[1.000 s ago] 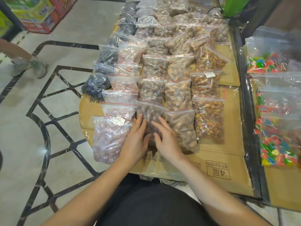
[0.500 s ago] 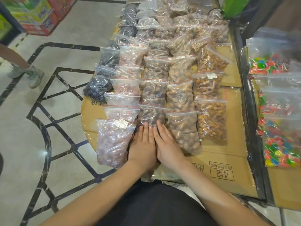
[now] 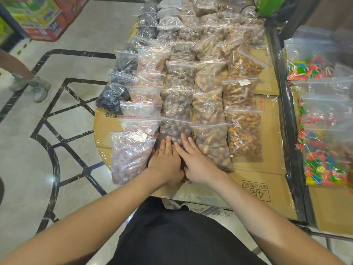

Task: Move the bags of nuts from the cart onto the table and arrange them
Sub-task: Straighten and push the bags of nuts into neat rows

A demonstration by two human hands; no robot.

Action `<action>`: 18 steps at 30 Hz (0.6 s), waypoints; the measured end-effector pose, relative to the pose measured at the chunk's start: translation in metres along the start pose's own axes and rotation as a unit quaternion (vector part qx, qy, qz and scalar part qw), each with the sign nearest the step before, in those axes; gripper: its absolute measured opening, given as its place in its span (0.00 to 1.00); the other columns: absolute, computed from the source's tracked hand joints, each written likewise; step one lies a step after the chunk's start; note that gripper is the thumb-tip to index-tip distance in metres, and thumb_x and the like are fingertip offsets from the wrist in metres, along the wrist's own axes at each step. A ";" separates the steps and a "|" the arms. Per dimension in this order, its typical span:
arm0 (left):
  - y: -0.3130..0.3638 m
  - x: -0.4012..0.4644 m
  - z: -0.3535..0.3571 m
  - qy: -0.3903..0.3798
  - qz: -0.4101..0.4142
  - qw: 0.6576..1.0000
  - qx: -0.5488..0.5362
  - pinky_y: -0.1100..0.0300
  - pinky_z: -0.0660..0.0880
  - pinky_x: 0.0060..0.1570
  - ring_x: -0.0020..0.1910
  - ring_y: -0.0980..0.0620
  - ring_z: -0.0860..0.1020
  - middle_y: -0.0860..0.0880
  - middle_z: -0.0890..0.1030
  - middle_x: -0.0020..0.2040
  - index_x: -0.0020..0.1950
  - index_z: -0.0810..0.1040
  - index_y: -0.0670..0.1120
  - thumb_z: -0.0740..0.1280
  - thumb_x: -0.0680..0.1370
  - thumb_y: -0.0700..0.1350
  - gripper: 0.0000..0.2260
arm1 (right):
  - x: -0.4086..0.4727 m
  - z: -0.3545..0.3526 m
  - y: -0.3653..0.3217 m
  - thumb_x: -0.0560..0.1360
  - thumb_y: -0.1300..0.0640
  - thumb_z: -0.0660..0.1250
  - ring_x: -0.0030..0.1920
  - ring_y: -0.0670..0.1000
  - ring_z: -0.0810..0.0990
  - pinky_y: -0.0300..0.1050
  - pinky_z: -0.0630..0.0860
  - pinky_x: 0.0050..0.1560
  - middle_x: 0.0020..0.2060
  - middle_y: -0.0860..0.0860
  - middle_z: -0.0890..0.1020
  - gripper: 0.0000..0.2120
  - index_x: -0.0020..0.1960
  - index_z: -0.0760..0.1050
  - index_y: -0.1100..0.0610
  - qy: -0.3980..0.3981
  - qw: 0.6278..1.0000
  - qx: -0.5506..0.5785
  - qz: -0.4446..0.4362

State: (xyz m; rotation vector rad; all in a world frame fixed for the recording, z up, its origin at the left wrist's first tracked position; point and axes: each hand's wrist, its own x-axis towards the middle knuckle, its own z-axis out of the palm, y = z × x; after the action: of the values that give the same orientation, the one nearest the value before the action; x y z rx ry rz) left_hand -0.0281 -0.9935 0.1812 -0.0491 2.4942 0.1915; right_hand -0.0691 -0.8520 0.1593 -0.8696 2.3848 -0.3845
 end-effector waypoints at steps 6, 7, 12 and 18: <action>-0.004 0.017 -0.027 0.078 0.044 0.996 0.008 0.46 0.52 0.78 0.81 0.37 0.47 0.33 0.41 0.81 0.80 0.41 0.34 0.62 0.82 0.50 0.39 | 0.008 -0.020 0.007 0.81 0.66 0.58 0.81 0.51 0.60 0.42 0.60 0.77 0.81 0.44 0.61 0.30 0.80 0.65 0.47 0.095 0.961 0.251 0.063; -0.005 0.017 -0.020 0.061 0.042 0.997 0.025 0.46 0.50 0.79 0.81 0.37 0.43 0.33 0.35 0.80 0.80 0.36 0.34 0.62 0.82 0.51 0.43 | 0.007 -0.019 0.007 0.82 0.66 0.57 0.79 0.49 0.64 0.40 0.61 0.75 0.80 0.46 0.65 0.28 0.79 0.67 0.50 0.141 0.955 0.250 0.072; -0.007 0.015 -0.002 0.030 0.049 0.998 0.004 0.47 0.49 0.80 0.81 0.38 0.37 0.35 0.29 0.78 0.78 0.30 0.36 0.64 0.79 0.45 0.45 | -0.002 0.017 -0.003 0.83 0.63 0.56 0.83 0.50 0.50 0.49 0.54 0.82 0.83 0.48 0.39 0.36 0.84 0.40 0.54 0.108 0.991 0.071 0.034; -0.015 0.022 -0.007 -0.009 0.056 0.997 -0.058 0.44 0.38 0.78 0.77 0.38 0.28 0.39 0.22 0.75 0.78 0.27 0.39 0.63 0.79 0.51 0.47 | -0.002 0.012 -0.012 0.86 0.56 0.52 0.83 0.53 0.42 0.53 0.51 0.83 0.83 0.54 0.39 0.31 0.84 0.41 0.60 0.105 0.994 -0.003 0.020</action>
State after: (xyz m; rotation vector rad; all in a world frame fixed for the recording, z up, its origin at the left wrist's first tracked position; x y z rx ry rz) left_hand -0.0488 -1.0091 0.1712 0.0452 2.4670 0.3824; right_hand -0.0549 -0.8604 0.1557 -0.8174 2.5918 -0.4738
